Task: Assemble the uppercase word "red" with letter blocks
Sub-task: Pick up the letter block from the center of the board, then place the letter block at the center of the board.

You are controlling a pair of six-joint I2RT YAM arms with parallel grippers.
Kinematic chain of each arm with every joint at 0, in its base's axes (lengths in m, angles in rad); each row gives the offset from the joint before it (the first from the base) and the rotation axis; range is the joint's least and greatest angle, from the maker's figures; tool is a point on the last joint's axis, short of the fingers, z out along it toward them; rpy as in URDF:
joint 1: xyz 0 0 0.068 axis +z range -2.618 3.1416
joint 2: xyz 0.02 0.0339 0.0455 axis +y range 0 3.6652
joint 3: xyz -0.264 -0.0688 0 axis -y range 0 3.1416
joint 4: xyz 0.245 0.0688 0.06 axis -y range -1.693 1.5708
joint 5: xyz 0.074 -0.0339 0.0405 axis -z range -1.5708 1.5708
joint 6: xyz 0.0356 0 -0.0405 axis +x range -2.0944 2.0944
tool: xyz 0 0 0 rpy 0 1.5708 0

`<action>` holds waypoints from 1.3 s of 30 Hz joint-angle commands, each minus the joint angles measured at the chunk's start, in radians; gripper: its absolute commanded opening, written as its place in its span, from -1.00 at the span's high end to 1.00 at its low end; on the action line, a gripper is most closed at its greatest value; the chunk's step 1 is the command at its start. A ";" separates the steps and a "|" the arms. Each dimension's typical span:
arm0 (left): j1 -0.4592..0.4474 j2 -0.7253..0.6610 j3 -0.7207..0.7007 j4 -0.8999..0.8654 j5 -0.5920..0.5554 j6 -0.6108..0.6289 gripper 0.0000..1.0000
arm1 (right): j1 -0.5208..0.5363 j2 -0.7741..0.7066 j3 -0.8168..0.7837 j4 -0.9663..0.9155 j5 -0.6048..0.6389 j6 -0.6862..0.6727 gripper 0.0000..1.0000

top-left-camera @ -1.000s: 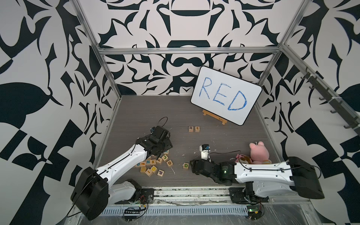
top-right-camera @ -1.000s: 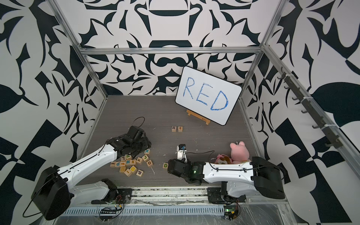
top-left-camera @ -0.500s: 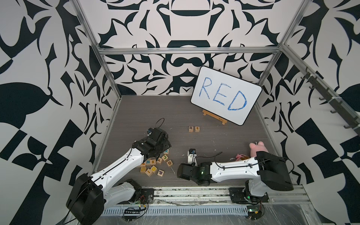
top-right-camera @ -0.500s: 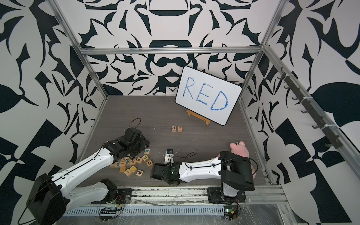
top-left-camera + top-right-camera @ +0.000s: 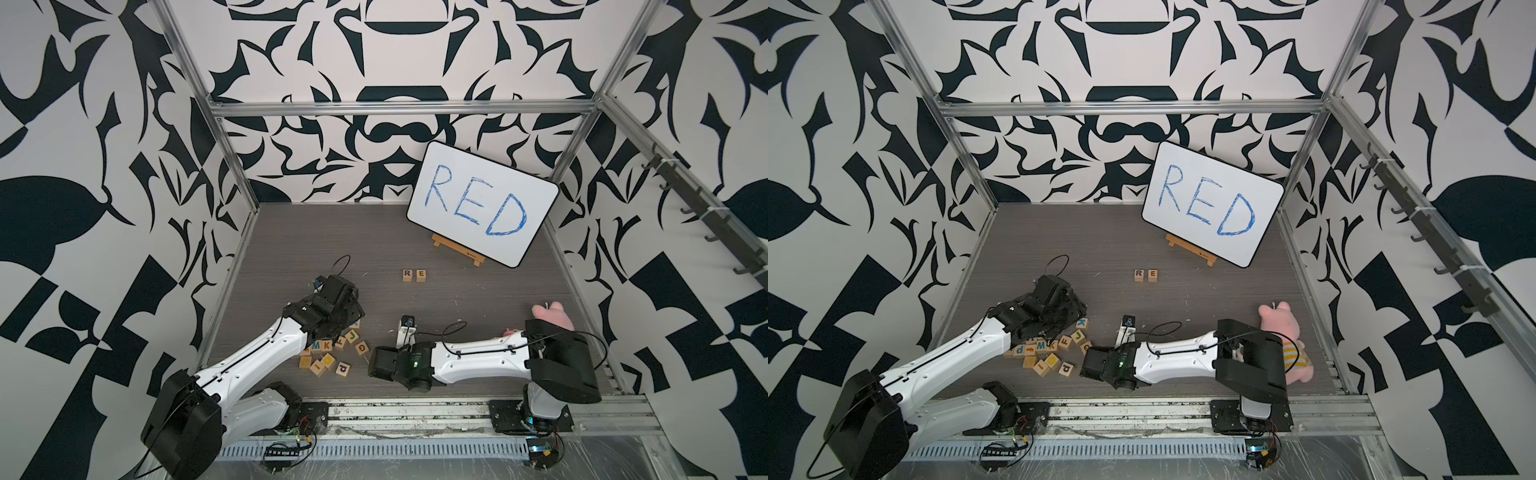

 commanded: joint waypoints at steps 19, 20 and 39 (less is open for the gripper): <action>0.003 -0.016 0.000 0.014 0.052 0.010 -0.36 | -0.045 0.041 0.074 -0.090 0.059 -0.039 0.47; 0.003 -0.016 0.004 0.019 0.057 0.024 -0.36 | -0.046 0.027 0.066 -0.086 0.062 -0.052 0.51; -0.158 0.384 0.357 0.147 0.200 0.232 -0.35 | -0.558 -0.597 -0.237 0.157 -0.041 -0.983 0.89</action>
